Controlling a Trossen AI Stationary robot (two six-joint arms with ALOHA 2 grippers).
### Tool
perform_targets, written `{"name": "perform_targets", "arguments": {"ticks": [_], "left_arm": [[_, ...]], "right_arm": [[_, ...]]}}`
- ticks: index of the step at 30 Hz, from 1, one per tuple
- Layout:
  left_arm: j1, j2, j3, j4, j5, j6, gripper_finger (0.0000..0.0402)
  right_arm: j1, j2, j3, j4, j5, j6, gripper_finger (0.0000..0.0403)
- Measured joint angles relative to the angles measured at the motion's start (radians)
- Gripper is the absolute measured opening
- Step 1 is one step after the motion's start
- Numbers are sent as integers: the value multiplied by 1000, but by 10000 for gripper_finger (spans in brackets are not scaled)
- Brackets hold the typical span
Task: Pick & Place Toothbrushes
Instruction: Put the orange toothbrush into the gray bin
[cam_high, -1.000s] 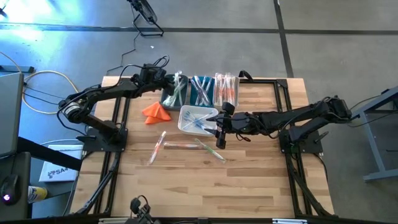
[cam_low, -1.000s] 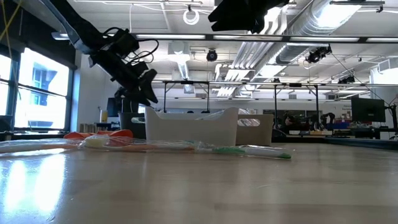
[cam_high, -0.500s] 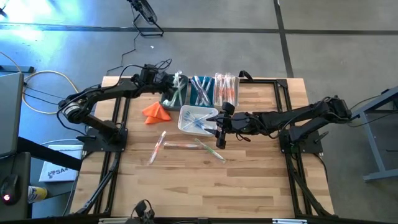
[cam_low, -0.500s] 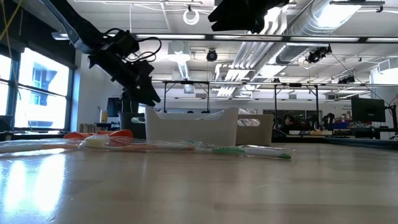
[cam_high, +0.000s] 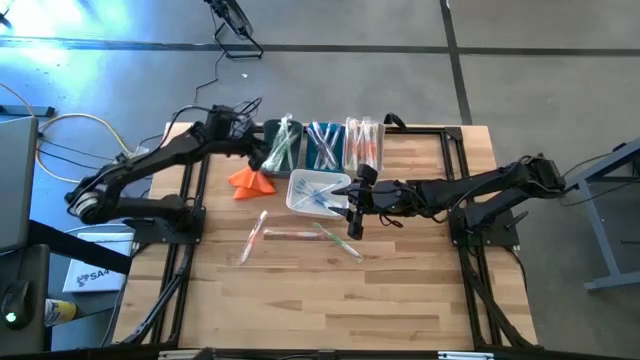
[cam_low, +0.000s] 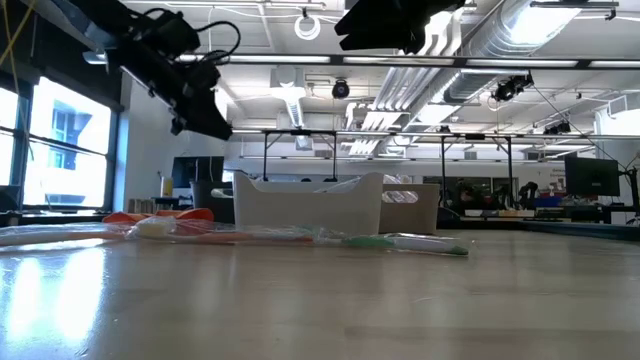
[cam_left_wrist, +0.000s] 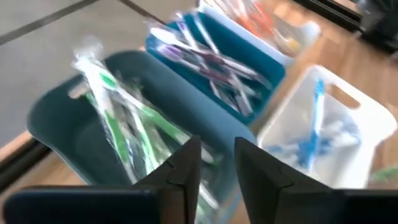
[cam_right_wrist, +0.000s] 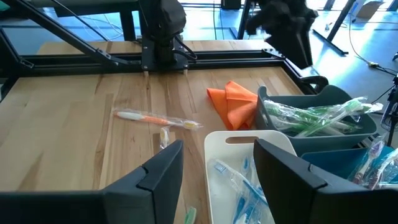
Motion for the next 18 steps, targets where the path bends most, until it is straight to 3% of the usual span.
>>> {"name": "perform_targets", "arguments": {"ticks": [5,12,18], "left_arm": [[-73,-156,-118,16,0,-31,53],[-279,-418,-314,103,-3,-135,3],[-484,-601,-371,88,-149,-258,5]], "right_arm": [[0,0,0,0,-1,-1,188],[0,0,0,0,-1,-1,188],[-1,0,0,0,1,-2,188]]}}
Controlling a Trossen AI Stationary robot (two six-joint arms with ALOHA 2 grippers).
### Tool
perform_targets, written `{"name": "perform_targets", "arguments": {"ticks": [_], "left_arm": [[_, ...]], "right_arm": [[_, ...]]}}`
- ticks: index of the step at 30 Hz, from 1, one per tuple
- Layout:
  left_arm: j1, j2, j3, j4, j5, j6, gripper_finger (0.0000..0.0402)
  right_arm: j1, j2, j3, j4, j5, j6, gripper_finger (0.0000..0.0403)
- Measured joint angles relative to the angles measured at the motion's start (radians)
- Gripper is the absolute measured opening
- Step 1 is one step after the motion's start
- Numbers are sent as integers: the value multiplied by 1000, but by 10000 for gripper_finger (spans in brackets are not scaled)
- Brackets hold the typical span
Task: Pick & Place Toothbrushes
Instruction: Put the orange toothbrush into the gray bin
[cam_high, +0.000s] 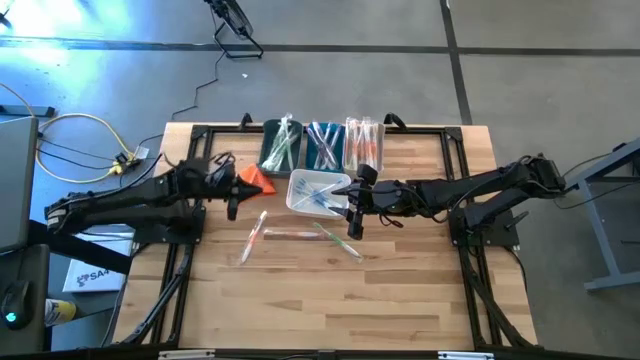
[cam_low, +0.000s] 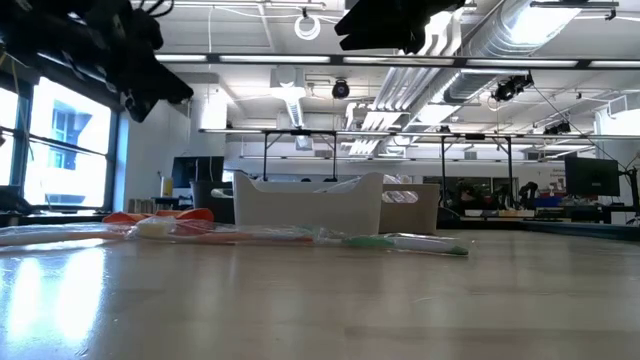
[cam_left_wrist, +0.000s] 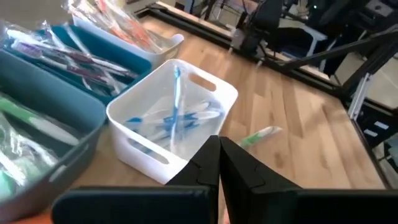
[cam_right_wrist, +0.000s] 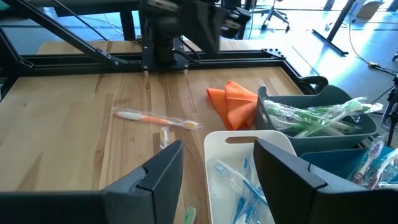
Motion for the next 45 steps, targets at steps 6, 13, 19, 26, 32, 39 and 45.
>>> {"name": "perform_targets", "arguments": {"ticks": [6,13,19,26,32,39,45], "left_arm": [[-206,-34,-3,-26,-212,-69,5],[-396,49,-3,-25,-393,-135,5],[-485,124,-3,-26,-435,-269,5],[-531,198,-3,-27,-484,-416,5],[-538,260,-3,-65,-484,-552,5],[-538,316,47,-106,-388,-666,5],[-538,386,220,-320,-381,-676,5]], "right_arm": [[0,0,0,-1,2,0,188],[0,0,0,-52,2,0,188],[0,0,0,-62,0,0,188],[0,0,0,-66,1,-7,188],[-15,0,0,-136,2,-8,188],[-60,0,0,-174,2,-8,188],[-106,0,0,-174,-1,-8,188]]}}
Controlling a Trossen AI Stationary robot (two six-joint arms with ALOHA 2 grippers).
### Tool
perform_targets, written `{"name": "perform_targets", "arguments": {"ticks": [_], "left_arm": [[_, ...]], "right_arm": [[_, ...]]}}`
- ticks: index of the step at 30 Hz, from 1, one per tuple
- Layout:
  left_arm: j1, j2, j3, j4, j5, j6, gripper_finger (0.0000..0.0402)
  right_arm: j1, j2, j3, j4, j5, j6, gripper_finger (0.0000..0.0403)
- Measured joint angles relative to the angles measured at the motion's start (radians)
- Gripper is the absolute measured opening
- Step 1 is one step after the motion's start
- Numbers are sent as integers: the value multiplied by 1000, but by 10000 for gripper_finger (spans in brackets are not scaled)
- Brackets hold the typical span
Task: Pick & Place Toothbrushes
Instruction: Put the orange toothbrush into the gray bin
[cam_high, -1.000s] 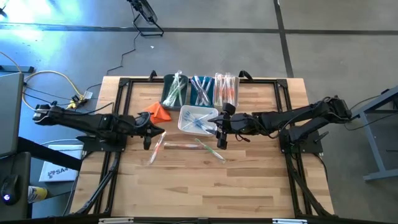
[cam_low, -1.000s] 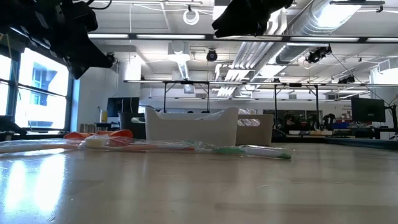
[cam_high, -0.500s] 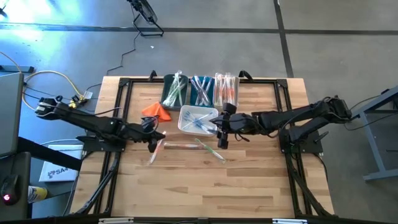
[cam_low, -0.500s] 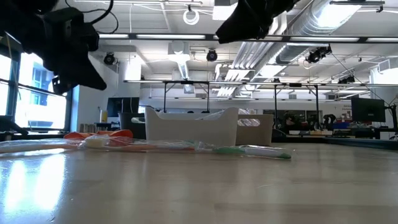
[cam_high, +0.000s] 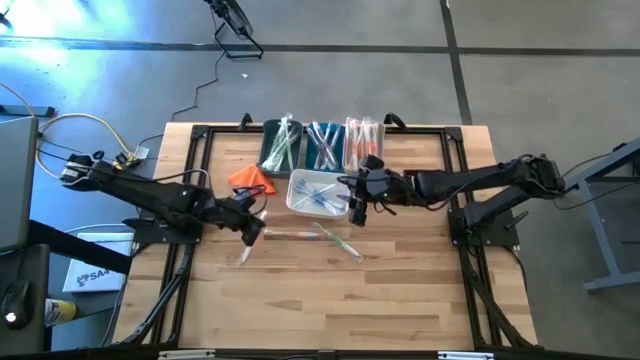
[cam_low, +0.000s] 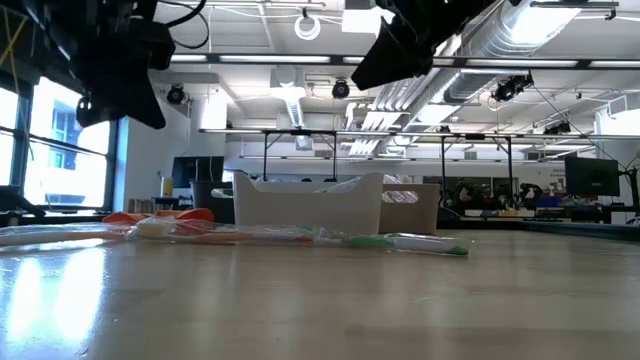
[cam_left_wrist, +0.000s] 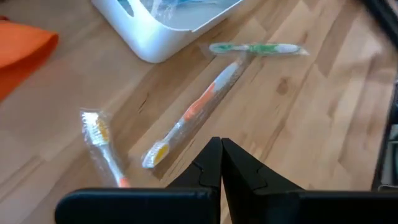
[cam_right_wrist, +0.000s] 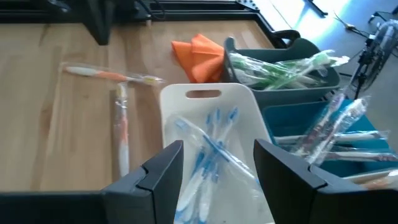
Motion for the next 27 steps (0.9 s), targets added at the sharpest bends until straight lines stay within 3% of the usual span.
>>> {"name": "perform_targets", "arguments": {"ticks": [7,11,27], "left_arm": [[0,148,185,-392,19,-142,5],[1,229,226,-571,91,-246,5],[3,348,228,-477,148,-151,16]], "right_arm": [[-38,0,0,0,0,0,188],[-46,0,0,-7,-1,0,188],[-46,26,0,-20,-1,0,188]]}}
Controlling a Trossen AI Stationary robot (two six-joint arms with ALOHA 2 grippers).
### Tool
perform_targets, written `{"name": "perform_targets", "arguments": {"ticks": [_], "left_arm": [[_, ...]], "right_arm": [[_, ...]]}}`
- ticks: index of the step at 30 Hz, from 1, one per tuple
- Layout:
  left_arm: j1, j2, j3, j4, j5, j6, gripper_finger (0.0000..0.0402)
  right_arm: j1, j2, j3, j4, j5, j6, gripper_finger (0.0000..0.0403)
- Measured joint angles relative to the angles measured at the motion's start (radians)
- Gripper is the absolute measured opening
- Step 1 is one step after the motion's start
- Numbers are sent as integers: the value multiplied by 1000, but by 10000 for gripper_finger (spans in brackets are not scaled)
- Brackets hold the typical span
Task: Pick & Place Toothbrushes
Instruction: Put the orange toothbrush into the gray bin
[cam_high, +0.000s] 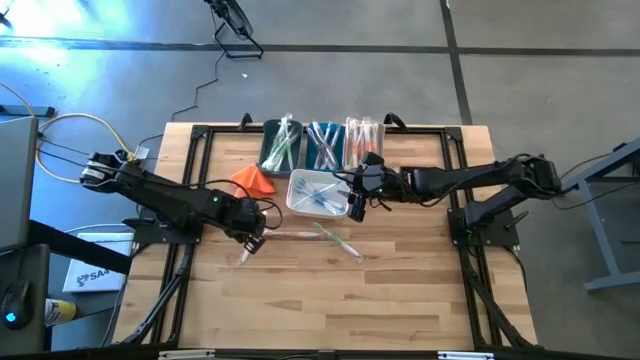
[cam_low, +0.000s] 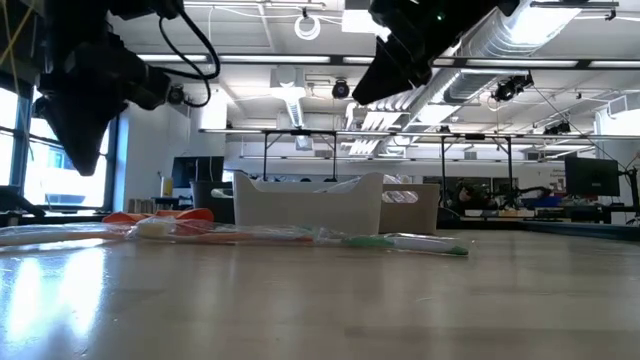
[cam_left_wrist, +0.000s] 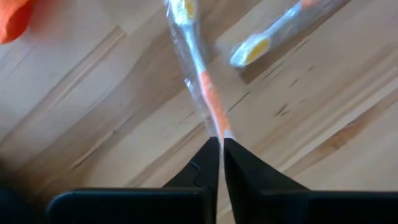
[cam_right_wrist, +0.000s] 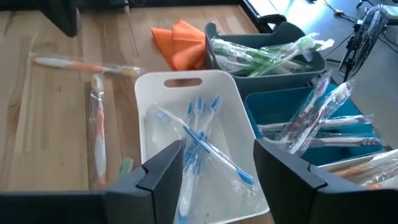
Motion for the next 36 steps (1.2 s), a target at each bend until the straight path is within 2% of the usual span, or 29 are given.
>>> {"name": "perform_targets", "arguments": {"ticks": [8,12,36], "left_arm": [[0,47,0,0,-5,1,120],[0,59,0,17,-5,1,154],[0,57,0,84,-9,0,161]], "right_arm": [[0,4,0,3,0,-20,188],[0,4,0,8,0,-20,188],[0,4,0,5,0,-18,188]]}}
